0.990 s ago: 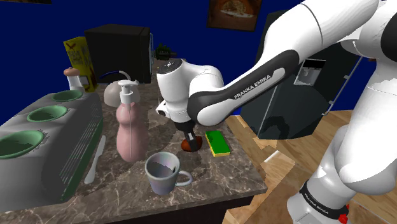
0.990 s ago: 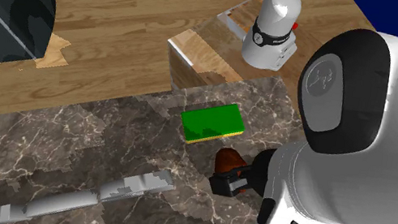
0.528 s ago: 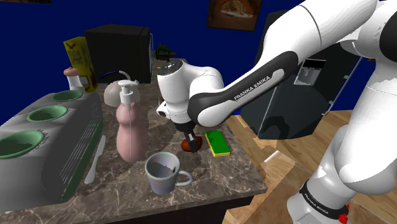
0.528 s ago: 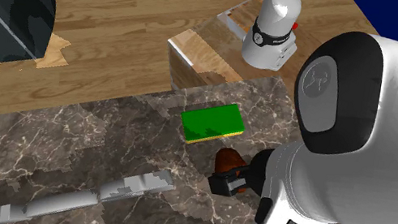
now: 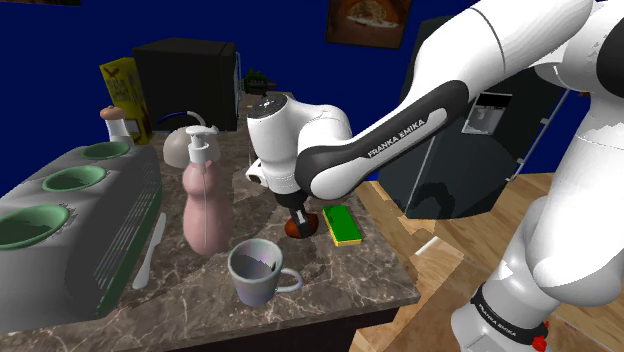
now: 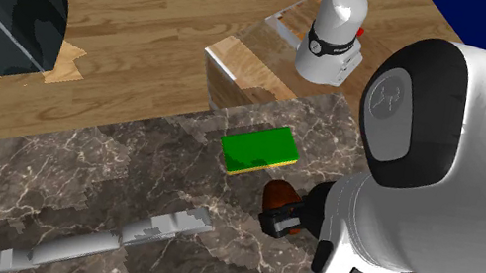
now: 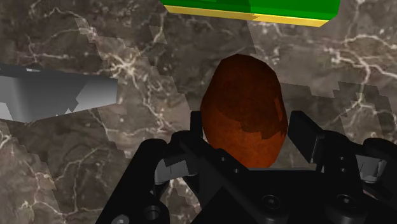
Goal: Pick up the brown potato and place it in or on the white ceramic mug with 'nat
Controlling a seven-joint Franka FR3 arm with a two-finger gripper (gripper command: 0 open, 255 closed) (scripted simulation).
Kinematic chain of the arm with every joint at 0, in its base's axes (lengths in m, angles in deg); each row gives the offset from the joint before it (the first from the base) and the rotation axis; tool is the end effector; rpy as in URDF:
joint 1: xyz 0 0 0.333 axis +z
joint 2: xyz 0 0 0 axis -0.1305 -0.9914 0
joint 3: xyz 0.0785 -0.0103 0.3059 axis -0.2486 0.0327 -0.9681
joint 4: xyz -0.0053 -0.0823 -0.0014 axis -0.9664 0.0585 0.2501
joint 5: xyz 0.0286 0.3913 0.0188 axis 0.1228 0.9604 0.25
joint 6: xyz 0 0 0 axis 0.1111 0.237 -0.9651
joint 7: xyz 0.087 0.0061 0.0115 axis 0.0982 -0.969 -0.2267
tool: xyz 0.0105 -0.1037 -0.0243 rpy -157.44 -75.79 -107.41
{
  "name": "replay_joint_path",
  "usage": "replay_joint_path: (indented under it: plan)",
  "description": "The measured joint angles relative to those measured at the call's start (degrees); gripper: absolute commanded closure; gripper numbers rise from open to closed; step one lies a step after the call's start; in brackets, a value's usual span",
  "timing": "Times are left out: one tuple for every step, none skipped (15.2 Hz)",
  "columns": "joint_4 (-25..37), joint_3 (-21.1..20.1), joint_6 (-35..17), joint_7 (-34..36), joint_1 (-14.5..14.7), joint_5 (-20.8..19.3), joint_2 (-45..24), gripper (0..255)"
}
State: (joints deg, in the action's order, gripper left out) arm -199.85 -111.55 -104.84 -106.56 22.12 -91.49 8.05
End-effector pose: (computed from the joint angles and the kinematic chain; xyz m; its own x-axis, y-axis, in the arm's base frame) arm 0.4178 0.3243 0.3362 0.3364 0.8971 -0.2865 0.9407 -0.3059 0.1468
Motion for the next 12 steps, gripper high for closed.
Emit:
replay_joint_path:
  plan:
    - [0.0,0.0,0.0,0.0,0.0,0.0,0.0,255]
    - [0.0,0.0,-0.01,0.0,0.0,0.0,0.0,255]
    - [0.09,-0.01,0.24,-0.18,-0.03,0.15,0.2,255]
    - [0.24,-0.05,0.69,-0.46,-0.05,0.44,0.61,255]
    - [0.38,-0.04,1.12,-0.85,-0.13,0.7,1.04,255]
    - [0.83,-0.15,1.84,-1.06,-0.06,1.02,1.38,255]
    - [1.06,-0.2,2.45,-1.4,-0.07,1.36,1.87,255]
    - [1.39,-0.18,3.04,-1.83,-0.14,1.63,2.27,255]
    - [1.81,-0.19,3.62,-2.14,-0.17,1.83,2.5,255]
    - [2.1,-0.23,4.28,-2.46,-0.17,2.16,2.99,255]
    - [2.56,-0.26,5.07,-2.84,-0.18,2.49,3.43,255]
    - [2.84,-0.3,5.78,-3.21,-0.18,2.86,4.01,255]
